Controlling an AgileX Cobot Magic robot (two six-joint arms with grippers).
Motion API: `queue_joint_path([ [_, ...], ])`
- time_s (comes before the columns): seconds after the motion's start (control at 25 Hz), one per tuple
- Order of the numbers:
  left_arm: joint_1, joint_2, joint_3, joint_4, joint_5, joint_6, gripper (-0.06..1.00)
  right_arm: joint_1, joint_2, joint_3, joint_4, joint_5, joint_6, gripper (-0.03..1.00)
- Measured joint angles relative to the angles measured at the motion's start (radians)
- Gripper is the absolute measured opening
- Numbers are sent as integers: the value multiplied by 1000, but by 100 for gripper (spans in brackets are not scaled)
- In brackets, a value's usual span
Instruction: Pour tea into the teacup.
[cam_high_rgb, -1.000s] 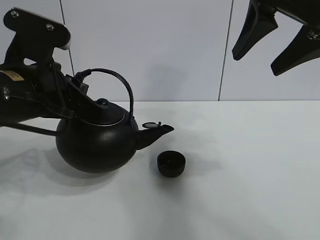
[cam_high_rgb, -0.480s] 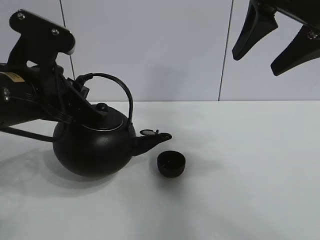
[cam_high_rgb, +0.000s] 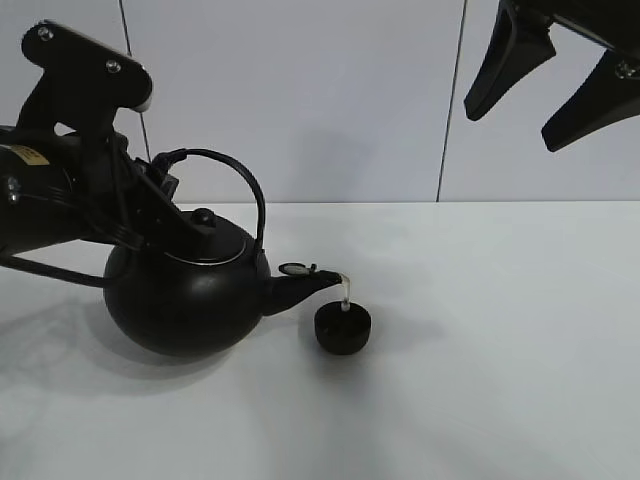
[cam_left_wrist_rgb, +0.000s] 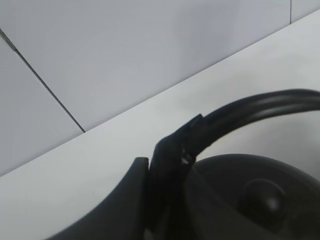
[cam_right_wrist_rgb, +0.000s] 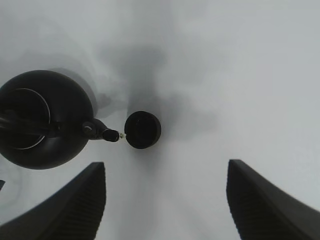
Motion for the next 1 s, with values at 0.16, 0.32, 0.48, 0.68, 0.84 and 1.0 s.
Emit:
queue_joint_path([
  [0.16, 0, 0, 0, 0, 0, 19, 11, 0, 0, 0, 0, 0, 0, 48],
  [0.32, 0, 0, 0, 0, 0, 21, 11, 0, 0, 0, 0, 0, 0, 48],
  [0.48, 0, 0, 0, 0, 0, 27, 11, 0, 0, 0, 0, 0, 0, 48],
  [0.68, 0, 0, 0, 0, 1, 34, 11, 0, 0, 0, 0, 0, 0, 48],
  [0.84, 0, 0, 0, 0, 2, 36, 11, 0, 0, 0, 0, 0, 0, 48],
  [1.0, 0, 0, 0, 0, 2, 37, 11, 0, 0, 0, 0, 0, 0, 48],
])
